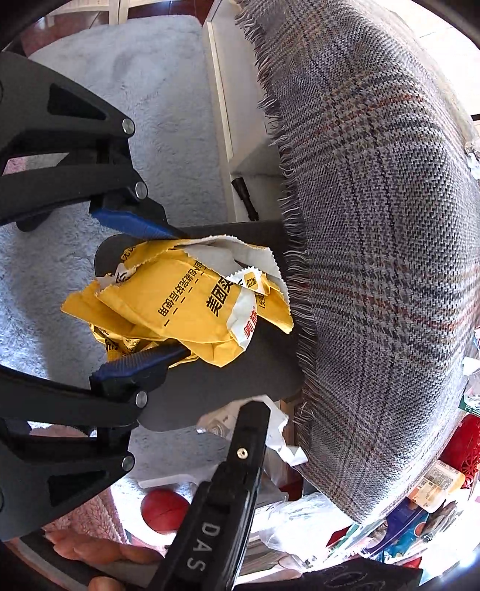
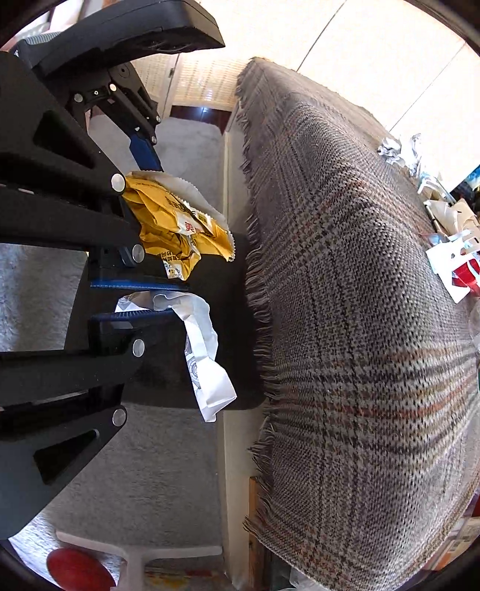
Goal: Collect trash
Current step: 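Carry the yellow wrapper down to the bin and open the left tool, then drop the white foil paper into the bin by opening the right tool, then grasp crumpled white paper with the left tool while the right tool grasps the blue paper holder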
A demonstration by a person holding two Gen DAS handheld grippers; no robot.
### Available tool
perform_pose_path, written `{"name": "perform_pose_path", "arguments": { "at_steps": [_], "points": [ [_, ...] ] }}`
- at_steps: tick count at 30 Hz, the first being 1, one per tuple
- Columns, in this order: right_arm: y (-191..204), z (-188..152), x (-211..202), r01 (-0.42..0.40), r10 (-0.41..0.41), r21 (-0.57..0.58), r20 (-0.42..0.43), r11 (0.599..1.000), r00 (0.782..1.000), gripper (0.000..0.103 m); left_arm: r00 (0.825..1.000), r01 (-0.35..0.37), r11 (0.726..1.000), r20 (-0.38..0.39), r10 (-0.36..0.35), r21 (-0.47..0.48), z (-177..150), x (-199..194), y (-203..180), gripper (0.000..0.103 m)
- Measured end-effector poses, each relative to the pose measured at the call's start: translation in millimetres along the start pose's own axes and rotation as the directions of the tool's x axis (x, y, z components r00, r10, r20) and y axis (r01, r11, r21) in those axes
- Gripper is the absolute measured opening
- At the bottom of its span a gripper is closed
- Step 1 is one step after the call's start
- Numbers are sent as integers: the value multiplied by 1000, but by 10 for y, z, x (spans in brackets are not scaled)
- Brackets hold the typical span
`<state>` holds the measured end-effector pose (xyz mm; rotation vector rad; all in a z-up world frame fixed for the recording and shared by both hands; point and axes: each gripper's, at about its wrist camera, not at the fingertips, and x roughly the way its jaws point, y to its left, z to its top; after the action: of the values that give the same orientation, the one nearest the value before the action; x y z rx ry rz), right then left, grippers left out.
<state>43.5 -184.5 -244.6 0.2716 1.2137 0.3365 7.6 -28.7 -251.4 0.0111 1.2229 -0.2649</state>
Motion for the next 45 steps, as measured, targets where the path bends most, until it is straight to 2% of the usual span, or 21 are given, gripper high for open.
{"name": "perform_pose_path", "arguments": {
  "at_steps": [3,4,6,10,13,14,16,17,19,23,27,30,33,38,41,45],
  "points": [
    [16,7,28,1,-1,-4,-2,1000,1000,41,1000,6,1000,5,-6,6,12,-18,10,54],
    [18,4,19,5,-5,-5,1,1000,1000,45,1000,4,1000,10,-4,7,10,-50,39,58],
    [10,9,-4,23,-23,-5,10,1000,1000,45,1000,-6,1000,21,6,7,-2,-92,79,63],
    [-67,19,-89,23,-24,18,14,1000,1000,62,999,-16,1000,38,16,7,5,-209,138,70],
    [-137,7,-154,34,-35,33,23,999,999,64,998,-28,1000,53,27,8,-38,-270,157,75],
    [-173,12,-203,41,-42,39,29,998,999,70,998,-29,1000,57,29,5,-47,-301,173,76],
    [-228,8,-291,59,-61,51,52,997,997,89,997,-29,1000,67,28,0,-73,-379,215,83],
    [-231,4,-331,71,-75,54,62,996,995,93,997,-29,1000,73,29,0,-84,-394,203,84],
    [-268,-3,-428,90,-95,62,81,994,992,95,996,-36,999,87,37,-7,-85,-495,230,90],
    [-283,42,-630,99,-106,73,98,992,990,98,992,-68,998,103,68,0,-46,-728,256,91],
    [-124,217,-869,122,-124,25,142,992,982,98,988,-78,997,135,79,-11,120,-992,349,93],
    [-20,385,-1051,132,-129,-2,175,991,976,98,979,-106,994,168,112,-40,307,-1175,474,94],
    [87,623,-1165,142,-136,-16,203,990,970,98,963,-162,986,210,169,-47,555,-1347,554,94],
    [249,1007,-1197,160,-145,-36,259,987,955,98,943,-196,978,261,207,-66,1060,-1541,759,93],
    [293,1189,-1130,149,-137,-22,279,989,951,98,940,-189,978,273,206,-87,1310,-1538,909,94],
    [282,1335,-967,138,-128,-13,284,990,950,97,947,-149,982,269,174,-113,1587,-1401,1083,93]
  ]
}}
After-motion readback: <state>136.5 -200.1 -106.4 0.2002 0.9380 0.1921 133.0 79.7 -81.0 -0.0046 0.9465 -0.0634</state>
